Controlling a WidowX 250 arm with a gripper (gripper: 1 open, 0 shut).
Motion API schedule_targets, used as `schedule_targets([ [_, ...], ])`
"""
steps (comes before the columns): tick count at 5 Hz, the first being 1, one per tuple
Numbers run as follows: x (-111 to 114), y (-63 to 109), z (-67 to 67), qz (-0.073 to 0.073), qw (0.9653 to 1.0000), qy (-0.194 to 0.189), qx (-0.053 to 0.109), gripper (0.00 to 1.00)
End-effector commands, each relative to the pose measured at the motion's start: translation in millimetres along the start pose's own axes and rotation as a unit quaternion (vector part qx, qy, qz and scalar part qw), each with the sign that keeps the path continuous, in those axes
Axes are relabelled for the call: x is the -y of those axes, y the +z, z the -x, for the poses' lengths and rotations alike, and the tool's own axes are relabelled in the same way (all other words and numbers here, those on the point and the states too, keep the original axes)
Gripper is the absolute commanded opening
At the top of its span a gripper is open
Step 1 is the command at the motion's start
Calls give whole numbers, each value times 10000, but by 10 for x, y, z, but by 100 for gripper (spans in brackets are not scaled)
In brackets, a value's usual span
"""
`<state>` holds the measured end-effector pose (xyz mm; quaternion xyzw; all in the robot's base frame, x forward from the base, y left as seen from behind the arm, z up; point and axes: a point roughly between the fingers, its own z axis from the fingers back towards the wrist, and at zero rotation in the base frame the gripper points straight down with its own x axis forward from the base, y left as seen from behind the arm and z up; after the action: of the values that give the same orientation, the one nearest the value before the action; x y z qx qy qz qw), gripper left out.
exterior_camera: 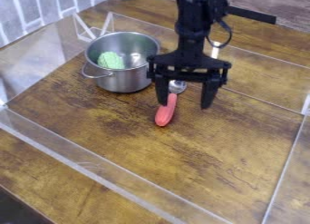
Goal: Move the orange spoon to the left
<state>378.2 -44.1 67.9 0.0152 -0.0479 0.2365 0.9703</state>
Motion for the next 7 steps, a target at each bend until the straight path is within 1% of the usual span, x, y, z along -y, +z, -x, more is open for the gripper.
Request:
schedule_targets([
  [1,17,33,-91,91,9991,350,241,100],
  [2,6,-88,-116,18,9975,674,225,100],
  [3,-51,-225,-76,-1,9966,803,206,0],
  [4,-96,-324,-34,-21,9956,917,195,0],
  [6,-105,-160,-21,-72,9955,914,227,0],
  [7,-144,15,-42,-112,9945,1009,254,0],
])
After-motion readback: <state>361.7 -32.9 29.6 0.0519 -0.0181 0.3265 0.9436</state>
